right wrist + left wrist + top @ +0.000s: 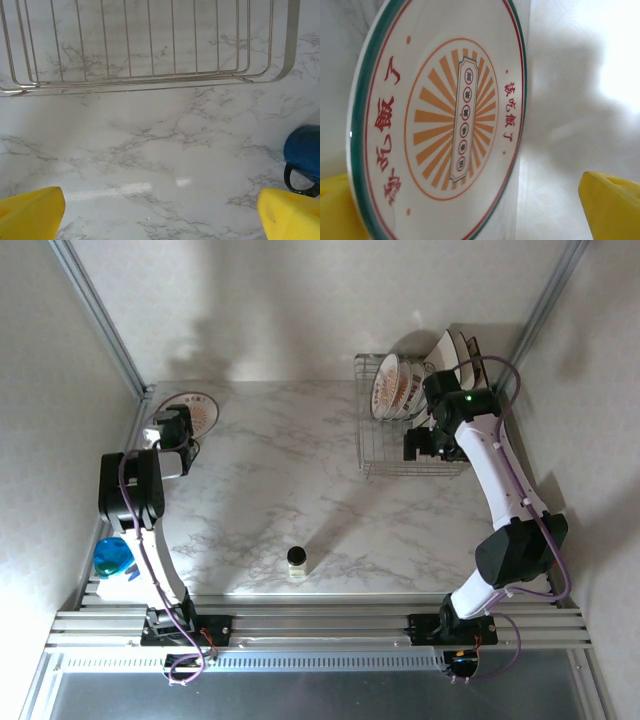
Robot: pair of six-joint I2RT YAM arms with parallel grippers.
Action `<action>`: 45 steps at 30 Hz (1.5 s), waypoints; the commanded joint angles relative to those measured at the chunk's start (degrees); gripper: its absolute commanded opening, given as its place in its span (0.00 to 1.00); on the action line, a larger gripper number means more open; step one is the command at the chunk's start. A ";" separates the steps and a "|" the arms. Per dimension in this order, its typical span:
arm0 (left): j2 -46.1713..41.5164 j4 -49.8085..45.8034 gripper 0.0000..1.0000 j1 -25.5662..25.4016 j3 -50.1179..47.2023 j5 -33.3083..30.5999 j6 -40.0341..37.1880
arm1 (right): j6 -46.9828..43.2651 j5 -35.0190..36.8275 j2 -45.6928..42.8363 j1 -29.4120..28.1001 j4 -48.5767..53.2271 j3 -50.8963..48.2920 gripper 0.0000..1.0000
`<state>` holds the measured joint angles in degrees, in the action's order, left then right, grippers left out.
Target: Unload the plates from the dish rack
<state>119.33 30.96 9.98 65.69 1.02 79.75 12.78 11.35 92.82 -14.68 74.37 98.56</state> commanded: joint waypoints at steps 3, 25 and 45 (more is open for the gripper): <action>-4.10 -8.08 1.00 0.57 -3.84 -3.42 -0.59 | -1.07 -0.66 -2.63 -0.40 -1.74 -1.81 0.99; -30.34 -39.10 1.00 -7.91 0.35 -0.42 -57.73 | -5.87 -2.92 2.43 -0.35 -14.23 3.56 0.99; -27.15 -71.29 1.00 -14.52 16.22 -3.24 -77.90 | -5.66 -1.43 42.85 -1.13 -16.35 54.14 0.89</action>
<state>92.68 -36.93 -4.01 81.08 -1.98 3.99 7.66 8.43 136.79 -15.49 63.16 155.89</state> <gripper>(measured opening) 0.995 0.901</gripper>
